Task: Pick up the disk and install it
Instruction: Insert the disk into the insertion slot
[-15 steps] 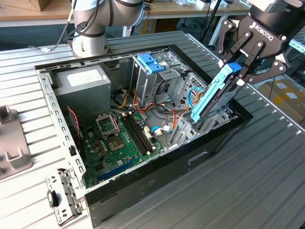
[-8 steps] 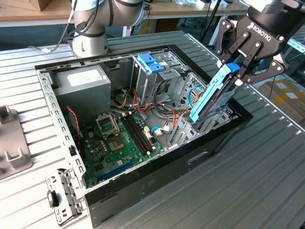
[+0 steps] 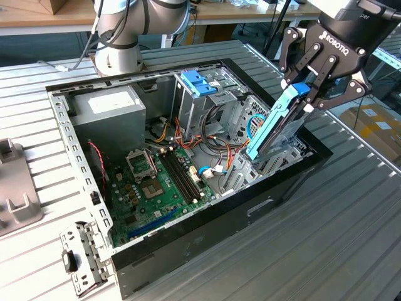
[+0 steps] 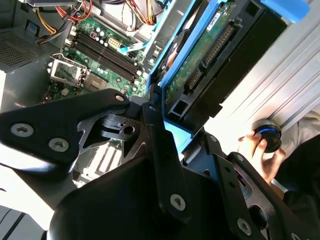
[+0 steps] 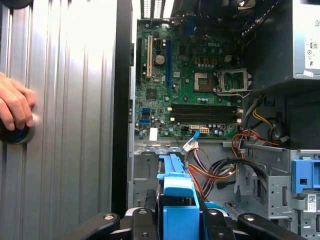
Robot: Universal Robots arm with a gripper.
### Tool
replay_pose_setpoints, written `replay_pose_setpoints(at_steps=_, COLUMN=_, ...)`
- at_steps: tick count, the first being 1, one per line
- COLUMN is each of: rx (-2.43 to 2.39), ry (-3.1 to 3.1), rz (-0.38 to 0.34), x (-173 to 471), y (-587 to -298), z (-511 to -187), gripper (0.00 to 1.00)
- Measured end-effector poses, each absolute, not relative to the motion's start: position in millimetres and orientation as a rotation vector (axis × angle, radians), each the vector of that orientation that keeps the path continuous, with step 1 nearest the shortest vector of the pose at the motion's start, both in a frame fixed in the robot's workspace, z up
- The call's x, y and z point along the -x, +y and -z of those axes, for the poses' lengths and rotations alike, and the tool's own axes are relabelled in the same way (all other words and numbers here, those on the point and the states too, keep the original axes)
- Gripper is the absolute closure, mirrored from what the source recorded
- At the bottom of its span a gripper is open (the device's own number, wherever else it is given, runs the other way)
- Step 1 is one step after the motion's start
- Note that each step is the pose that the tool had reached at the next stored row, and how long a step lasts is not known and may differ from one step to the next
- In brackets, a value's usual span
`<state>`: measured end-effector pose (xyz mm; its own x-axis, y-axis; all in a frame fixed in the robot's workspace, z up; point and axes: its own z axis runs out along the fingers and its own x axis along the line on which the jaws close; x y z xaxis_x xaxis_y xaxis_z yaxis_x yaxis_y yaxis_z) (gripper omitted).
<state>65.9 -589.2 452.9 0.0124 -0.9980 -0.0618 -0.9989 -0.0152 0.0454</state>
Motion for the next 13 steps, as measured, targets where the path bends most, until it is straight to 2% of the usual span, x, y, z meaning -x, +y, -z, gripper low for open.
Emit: replay_pose_setpoints(at_steps=13, rx=2.22, ry=2.204, rz=-0.119, x=-66.0, y=-583.0, z=-441.4, gripper=0.63)
